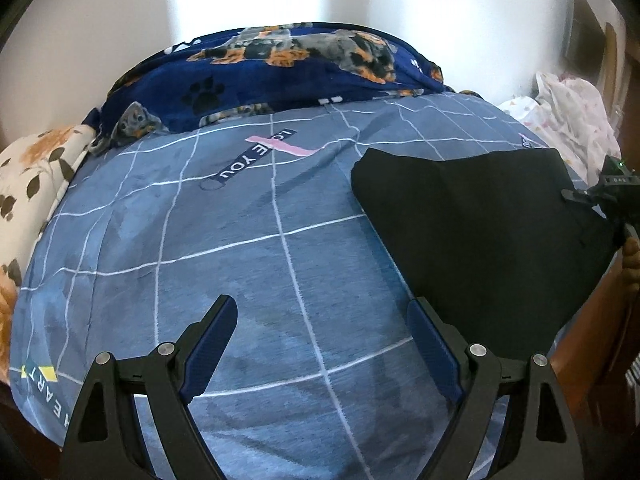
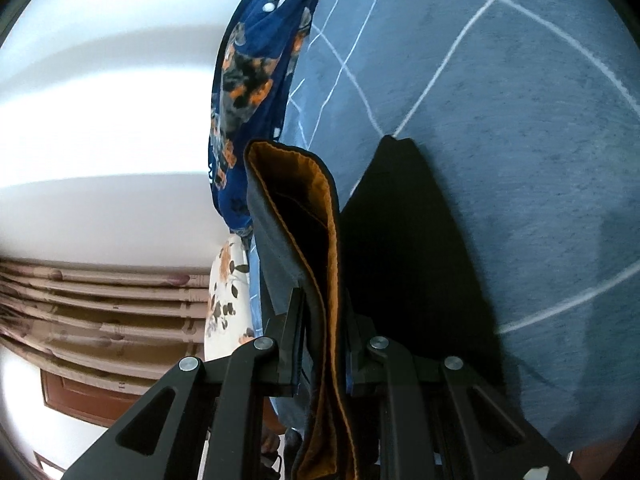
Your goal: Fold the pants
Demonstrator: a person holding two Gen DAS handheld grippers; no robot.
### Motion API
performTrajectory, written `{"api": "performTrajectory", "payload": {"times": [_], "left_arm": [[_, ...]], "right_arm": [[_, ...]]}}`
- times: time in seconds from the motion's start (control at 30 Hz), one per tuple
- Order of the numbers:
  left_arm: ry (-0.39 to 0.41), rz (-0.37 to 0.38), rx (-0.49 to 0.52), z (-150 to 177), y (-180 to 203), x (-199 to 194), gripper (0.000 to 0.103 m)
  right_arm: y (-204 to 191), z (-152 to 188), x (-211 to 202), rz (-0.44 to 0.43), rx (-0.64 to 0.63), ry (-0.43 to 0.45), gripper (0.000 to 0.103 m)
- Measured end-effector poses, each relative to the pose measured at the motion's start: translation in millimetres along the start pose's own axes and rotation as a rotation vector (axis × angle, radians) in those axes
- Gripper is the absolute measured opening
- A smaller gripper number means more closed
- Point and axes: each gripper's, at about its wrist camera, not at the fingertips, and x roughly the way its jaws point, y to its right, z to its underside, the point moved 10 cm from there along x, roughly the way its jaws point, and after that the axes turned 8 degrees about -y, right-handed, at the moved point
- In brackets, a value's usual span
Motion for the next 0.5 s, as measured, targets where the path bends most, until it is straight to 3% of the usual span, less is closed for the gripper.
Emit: {"api": "performTrajectory", "payload": {"times": [0.27,0.37,0.5], "left_arm": [[-0.008,0.016,0.024,1,9,4,0.087],[-0.024,0.018,0.022,3,10,9,0.087],[-0.027,0.023,0.018,2,9,8,0.087]], "right_arm": [[6,-9,-7,0.023,-0.016,0.011,0.015],[16,-15,-9,0.085,-0.041,0.019,0.017],[26,-20,-32,0.119,-0.009,0.11,0.021]]}}
